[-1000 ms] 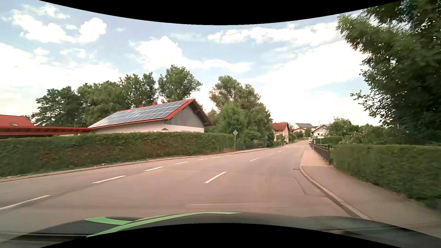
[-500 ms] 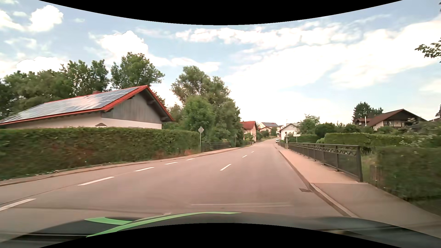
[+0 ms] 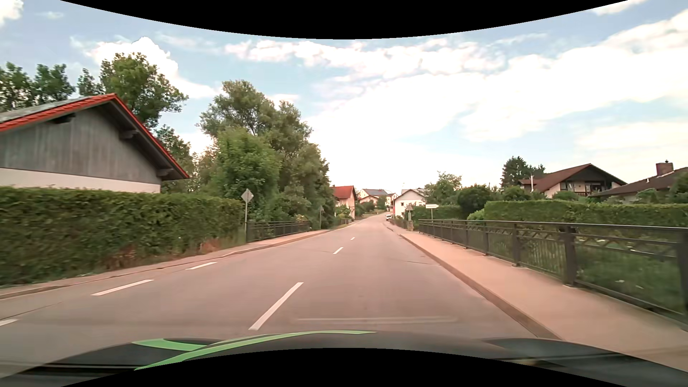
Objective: Follow the waypoints while adhering to traffic rules and regulations
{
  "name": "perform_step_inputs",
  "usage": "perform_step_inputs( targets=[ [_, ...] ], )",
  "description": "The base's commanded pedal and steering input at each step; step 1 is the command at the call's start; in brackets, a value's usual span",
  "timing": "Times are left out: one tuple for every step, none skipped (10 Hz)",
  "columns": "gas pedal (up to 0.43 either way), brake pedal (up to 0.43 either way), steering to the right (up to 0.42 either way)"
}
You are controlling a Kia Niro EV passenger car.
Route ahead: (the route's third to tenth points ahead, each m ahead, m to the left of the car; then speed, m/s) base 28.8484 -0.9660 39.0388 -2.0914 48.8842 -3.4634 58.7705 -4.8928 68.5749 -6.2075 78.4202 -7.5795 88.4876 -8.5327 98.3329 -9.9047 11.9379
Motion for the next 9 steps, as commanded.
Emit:
perform_step_inputs(
  targets=[
    [0.169,0.0,0.077],
    [0.169,0.0,0.066],
    [0.177,0.0,0.055],
    [0.177,0.0,0.047],
    [0.177,0.0,0.036],
    [0.177,0.0,0.027],
    [0.189,0.0,0.017],
    [0.189,0.0,0.002],
    [0.197,0.0,-0.004]
  ],
)
